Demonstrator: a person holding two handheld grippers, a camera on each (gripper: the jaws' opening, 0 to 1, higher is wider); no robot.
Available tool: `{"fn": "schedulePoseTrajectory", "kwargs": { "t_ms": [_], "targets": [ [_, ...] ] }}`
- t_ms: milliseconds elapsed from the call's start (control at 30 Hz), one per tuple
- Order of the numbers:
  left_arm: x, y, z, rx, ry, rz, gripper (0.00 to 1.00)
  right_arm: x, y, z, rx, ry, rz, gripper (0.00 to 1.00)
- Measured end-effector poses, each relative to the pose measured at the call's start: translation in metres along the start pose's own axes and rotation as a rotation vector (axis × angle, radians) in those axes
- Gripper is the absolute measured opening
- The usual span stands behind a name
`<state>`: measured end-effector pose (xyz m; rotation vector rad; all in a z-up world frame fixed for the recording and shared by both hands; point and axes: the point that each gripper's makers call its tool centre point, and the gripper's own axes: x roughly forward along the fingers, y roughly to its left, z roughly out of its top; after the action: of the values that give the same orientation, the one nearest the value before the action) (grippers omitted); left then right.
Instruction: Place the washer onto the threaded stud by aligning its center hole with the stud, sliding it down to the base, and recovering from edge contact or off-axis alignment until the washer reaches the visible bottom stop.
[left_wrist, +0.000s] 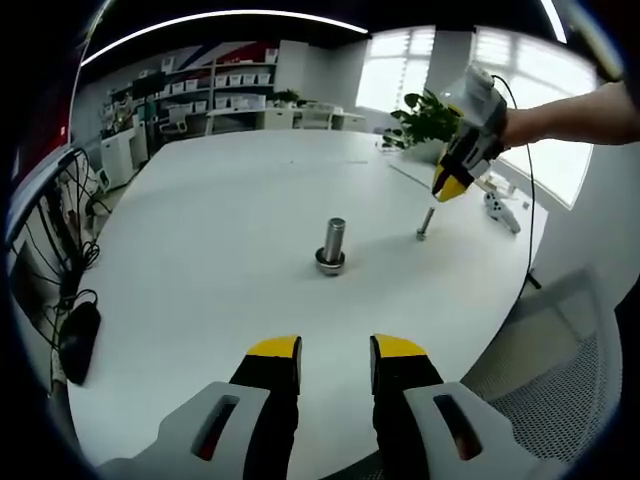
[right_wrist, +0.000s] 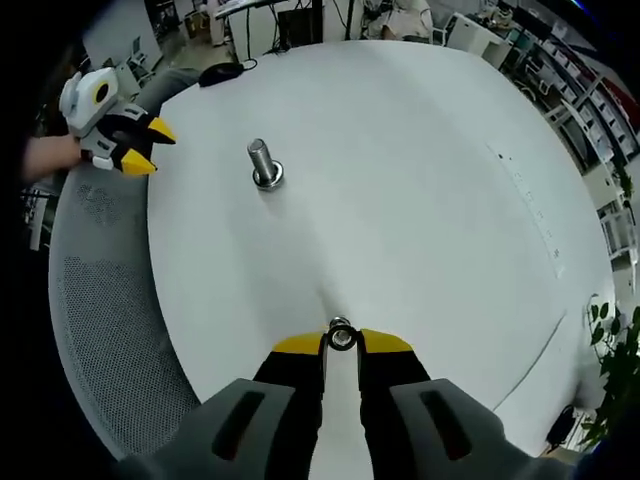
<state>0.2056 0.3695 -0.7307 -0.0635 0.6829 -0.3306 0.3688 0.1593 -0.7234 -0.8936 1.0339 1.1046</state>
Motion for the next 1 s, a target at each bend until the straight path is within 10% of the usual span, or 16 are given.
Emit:
{"fn": "schedulePoseTrajectory", "kwargs": {
  "t_ms": [1000],
  "targets": [
    [0.0, 0.001, 0.0, -0.005, 0.003, -0.001, 0.25, 0.026, -0.002, -0.011, 0.0, 0.053, 0.029, 0.14]
  ]
}}
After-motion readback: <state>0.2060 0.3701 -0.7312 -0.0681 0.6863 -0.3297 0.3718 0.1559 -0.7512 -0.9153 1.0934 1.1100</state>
